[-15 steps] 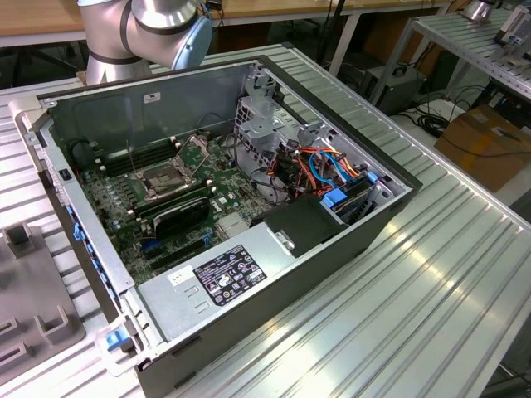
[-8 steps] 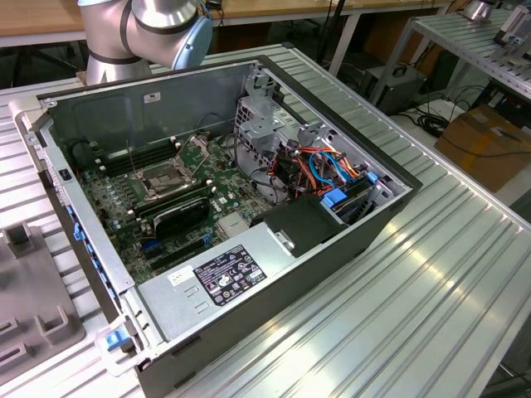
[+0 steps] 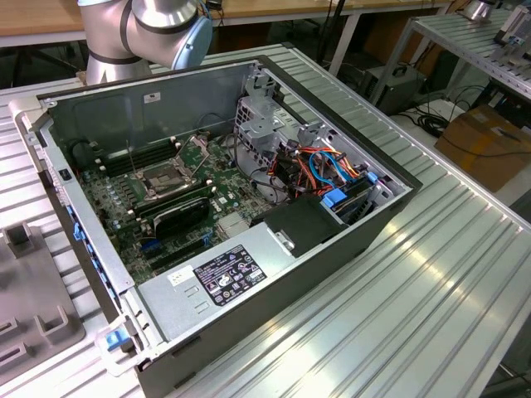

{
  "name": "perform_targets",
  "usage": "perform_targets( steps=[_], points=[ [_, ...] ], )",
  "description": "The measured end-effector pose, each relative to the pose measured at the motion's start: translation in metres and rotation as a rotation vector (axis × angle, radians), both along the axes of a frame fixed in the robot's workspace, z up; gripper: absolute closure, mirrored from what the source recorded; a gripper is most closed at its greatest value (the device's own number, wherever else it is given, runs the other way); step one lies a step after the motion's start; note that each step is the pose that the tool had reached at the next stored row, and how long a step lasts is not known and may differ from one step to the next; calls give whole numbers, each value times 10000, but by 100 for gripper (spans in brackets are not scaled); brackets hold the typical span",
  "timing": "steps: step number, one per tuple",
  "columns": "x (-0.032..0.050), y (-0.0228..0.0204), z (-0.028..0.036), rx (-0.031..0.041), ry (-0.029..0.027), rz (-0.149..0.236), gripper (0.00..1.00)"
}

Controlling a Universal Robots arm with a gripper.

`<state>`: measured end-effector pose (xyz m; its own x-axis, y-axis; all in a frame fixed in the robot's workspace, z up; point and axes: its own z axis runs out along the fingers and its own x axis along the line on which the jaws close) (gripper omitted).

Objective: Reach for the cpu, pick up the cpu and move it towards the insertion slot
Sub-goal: 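Pick up the cpu and move it towards the insertion slot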

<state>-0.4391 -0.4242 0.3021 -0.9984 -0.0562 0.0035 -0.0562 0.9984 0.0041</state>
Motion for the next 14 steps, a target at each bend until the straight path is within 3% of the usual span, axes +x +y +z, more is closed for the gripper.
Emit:
perform_targets(
  steps=[14],
  points=[
    [0,0,140,0,-1,0,45]
  ],
)
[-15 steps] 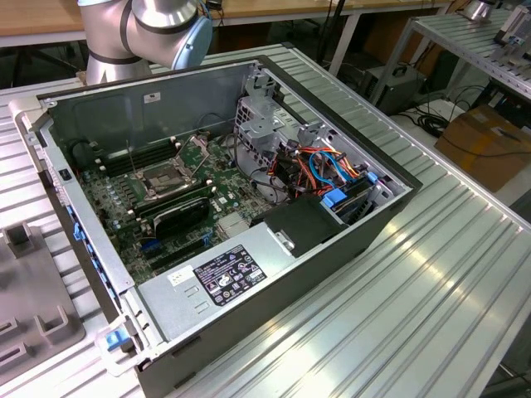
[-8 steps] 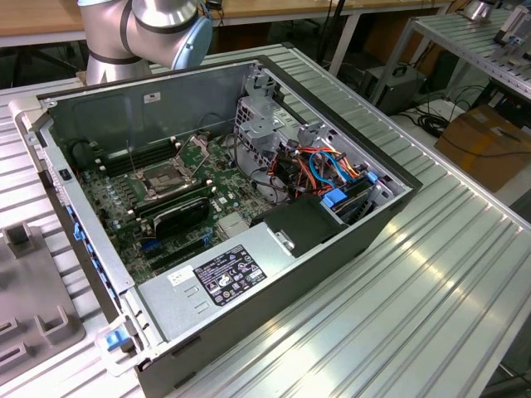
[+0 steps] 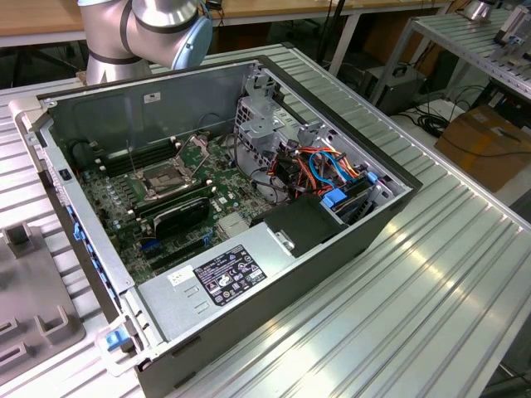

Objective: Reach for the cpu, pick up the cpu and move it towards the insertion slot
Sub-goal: 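Pick up the cpu and move it towards the insertion slot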

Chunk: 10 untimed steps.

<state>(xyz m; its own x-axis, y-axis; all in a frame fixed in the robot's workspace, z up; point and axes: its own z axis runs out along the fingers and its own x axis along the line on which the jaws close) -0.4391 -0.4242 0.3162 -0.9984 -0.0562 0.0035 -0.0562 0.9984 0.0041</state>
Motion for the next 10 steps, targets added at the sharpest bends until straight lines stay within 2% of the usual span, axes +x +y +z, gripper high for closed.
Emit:
perform_targets(
  steps=[10],
  points=[
    [0,0,155,0,1,-1,45]
  ],
)
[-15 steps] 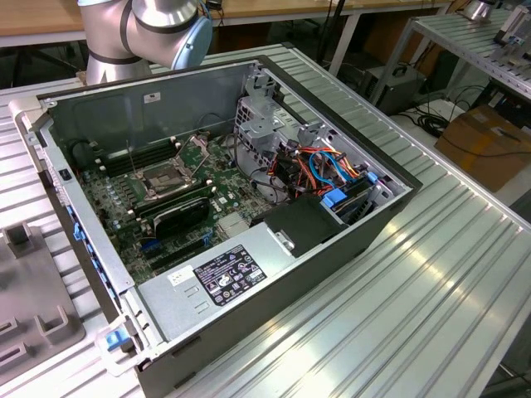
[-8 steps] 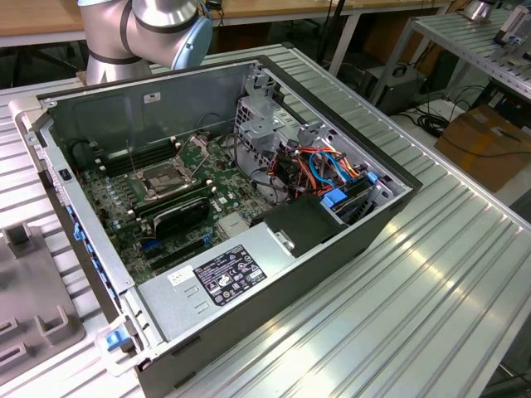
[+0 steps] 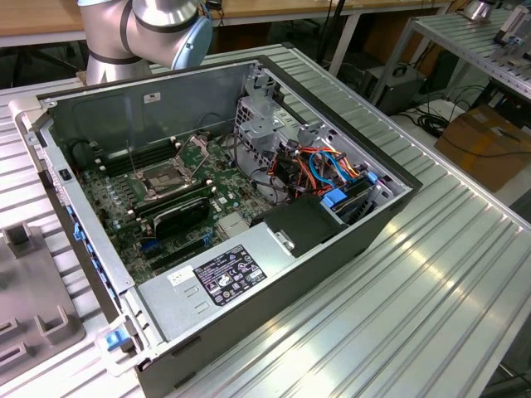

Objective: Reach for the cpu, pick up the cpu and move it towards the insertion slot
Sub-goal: 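Pick up the cpu and move it towards the insertion slot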

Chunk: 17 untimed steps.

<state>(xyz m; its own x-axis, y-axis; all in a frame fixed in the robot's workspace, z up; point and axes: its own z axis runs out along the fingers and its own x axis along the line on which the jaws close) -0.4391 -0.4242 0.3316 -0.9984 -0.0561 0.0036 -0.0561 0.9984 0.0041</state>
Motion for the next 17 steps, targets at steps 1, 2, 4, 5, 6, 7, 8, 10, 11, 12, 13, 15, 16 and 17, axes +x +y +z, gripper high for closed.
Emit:
perform_targets(
  steps=[1,2,4,5,6,7,8,10,11,12,13,15,16,17],
  points=[
    [0,0,13,1,-1,0,45],
    [0,0,21,0,-1,0,45],
    [0,0,41,1,-1,0,45],
    [0,0,51,0,-1,0,45],
    [0,0,56,0,-1,0,45],
    [0,0,62,1,-1,0,45],
    [0,0,69,0,-1,0,45],
    [0,0,84,0,0,0,45],
    [0,0,90,0,-1,0,45],
    [0,0,98,0,-1,0,45],
    [0,0,106,0,0,0,45],
    [0,0,116,1,-1,0,45],
    [0,0,119,1,-3,0,45],
    [0,0,119,1,-3,0,45]
  ],
)
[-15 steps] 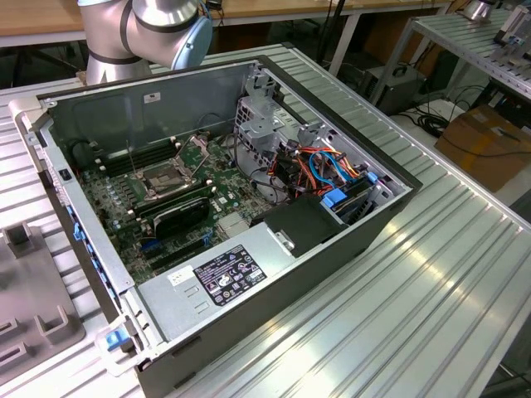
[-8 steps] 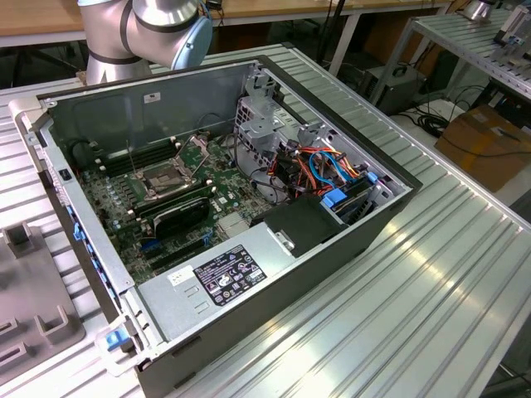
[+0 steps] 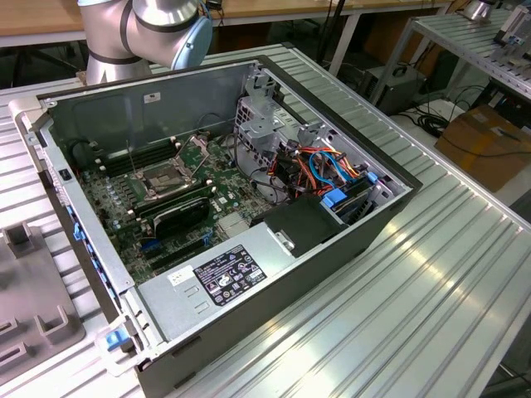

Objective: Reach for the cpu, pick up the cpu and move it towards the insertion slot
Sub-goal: 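Pick up the cpu and move it towards the insertion slot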

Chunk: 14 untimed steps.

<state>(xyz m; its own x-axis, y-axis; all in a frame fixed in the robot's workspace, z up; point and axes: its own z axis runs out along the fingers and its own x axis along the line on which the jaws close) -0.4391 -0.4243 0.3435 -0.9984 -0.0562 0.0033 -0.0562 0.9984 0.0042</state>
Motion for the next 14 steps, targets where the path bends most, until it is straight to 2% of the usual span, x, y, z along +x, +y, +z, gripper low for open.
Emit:
perform_targets(
  steps=[14],
  points=[
    [0,0,17,-3,4,0,45]
  ],
)
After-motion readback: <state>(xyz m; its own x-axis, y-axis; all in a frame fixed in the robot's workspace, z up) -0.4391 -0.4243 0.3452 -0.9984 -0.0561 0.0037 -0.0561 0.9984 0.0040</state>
